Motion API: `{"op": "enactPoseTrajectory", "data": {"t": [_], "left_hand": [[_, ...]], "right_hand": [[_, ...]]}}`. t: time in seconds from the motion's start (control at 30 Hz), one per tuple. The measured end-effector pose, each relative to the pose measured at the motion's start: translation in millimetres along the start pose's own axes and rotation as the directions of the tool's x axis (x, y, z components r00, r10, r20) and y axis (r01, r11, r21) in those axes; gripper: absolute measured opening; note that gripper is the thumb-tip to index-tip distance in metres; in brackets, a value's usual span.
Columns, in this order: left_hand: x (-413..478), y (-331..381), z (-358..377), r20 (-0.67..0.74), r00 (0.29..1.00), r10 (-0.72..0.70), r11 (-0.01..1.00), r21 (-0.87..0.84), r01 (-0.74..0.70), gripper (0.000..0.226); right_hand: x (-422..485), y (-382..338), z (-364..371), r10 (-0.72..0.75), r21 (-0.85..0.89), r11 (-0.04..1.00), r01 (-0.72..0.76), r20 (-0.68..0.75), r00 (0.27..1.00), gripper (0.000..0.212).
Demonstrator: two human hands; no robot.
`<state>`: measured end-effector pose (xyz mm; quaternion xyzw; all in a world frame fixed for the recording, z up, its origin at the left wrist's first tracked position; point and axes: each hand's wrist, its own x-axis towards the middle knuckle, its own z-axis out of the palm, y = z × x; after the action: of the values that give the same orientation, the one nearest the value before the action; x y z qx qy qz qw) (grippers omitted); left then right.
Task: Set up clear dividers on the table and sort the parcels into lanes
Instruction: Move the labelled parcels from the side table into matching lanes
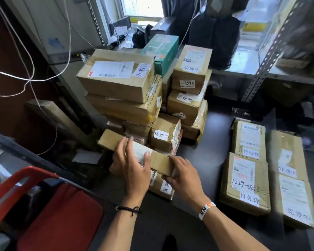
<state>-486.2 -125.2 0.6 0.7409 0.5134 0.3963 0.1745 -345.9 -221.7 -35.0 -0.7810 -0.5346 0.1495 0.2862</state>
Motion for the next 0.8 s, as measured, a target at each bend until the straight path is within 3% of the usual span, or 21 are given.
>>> {"op": "enactPoseTrajectory", "data": {"t": [0.17, 0.27, 0.43, 0.53, 0.63, 0.7, 0.8], "left_hand": [[28, 12, -31, -0.308, 0.947, -0.088, 0.992, -0.113, 0.056, 0.082], [48, 28, -52, -0.433, 0.896, -0.098, 0.965, -0.26, -0.019, 0.08], [78, 70, -86, -0.43, 0.891, -0.15, 0.877, -0.474, -0.081, 0.082], [90, 98, -107, -0.498, 0.863, -0.083, 0.883, -0.438, -0.167, 0.076], [102, 130, -126, -0.482, 0.874, -0.061, 0.823, -0.52, -0.229, 0.066], [110, 154, -136, -0.459, 0.888, -0.034, 0.787, -0.56, -0.259, 0.058], [115, 192, -139, -0.368, 0.929, -0.021, 0.7, -0.67, -0.249, 0.053]], "right_hand": [[-2, -33, -12, -0.069, 0.14, 0.986, 0.096, -0.19, 0.979, 0.073], [0, -54, -20, -0.084, 0.211, 0.967, 0.144, -0.269, 0.959, 0.072], [6, -85, -43, -0.08, 0.286, 0.939, 0.189, -0.351, 0.933, 0.072], [7, -103, -61, -0.077, 0.364, 0.908, 0.207, -0.343, 0.936, 0.075], [3, -120, -87, -0.123, 0.464, 0.85, 0.249, -0.285, 0.951, 0.078], [3, -132, -112, -0.156, 0.614, 0.739, 0.277, -0.244, 0.957, 0.079], [8, -143, -161, -0.201, 0.886, 0.406, 0.223, -0.152, 0.968, 0.075]]}}
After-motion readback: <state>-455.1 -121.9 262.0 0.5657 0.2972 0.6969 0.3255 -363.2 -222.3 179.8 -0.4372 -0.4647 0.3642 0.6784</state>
